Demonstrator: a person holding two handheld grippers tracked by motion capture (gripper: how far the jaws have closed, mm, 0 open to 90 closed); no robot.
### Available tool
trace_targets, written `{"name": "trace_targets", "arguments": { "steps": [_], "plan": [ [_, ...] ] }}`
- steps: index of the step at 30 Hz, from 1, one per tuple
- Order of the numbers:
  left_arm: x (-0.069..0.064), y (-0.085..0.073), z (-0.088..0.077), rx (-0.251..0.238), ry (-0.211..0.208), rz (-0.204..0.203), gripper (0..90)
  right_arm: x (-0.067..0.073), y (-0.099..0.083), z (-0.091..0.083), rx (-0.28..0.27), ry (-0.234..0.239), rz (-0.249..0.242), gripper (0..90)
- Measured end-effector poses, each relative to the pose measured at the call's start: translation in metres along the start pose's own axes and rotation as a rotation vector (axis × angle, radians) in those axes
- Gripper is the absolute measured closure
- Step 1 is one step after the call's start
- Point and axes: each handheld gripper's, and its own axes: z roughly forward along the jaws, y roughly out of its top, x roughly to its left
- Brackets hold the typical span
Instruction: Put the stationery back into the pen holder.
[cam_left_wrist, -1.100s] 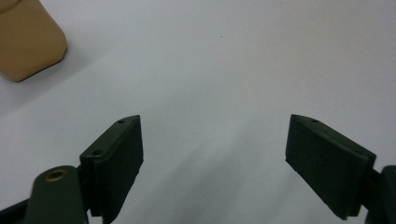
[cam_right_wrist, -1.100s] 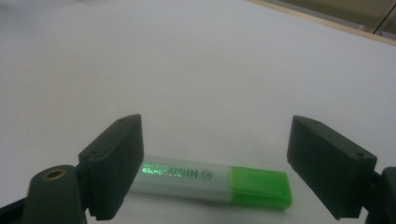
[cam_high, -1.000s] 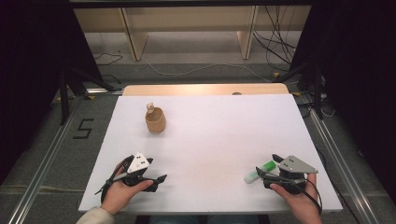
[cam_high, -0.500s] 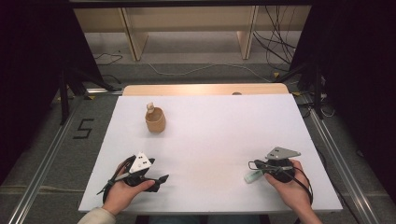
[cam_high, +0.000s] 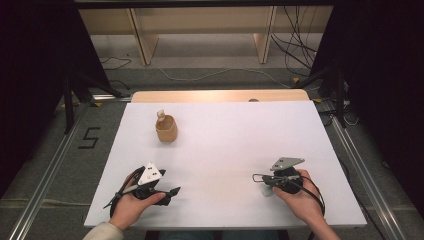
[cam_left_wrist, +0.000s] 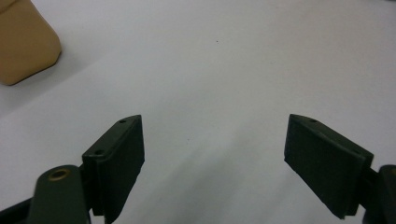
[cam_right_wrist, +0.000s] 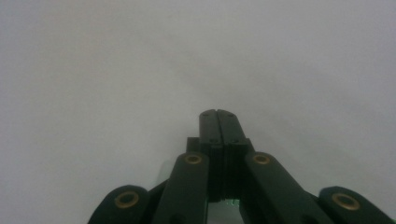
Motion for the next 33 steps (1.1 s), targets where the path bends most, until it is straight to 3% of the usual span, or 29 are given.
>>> {"name": "trace_targets", "arguments": {
  "steps": [33],
  "plan": [
    [0.0000,0.0002,-0.0003,-0.002,0.002,0.005,20.3,0.0023,0.0068,0.0085,0.099,0.022,0.020,90.0]
  ]
}}
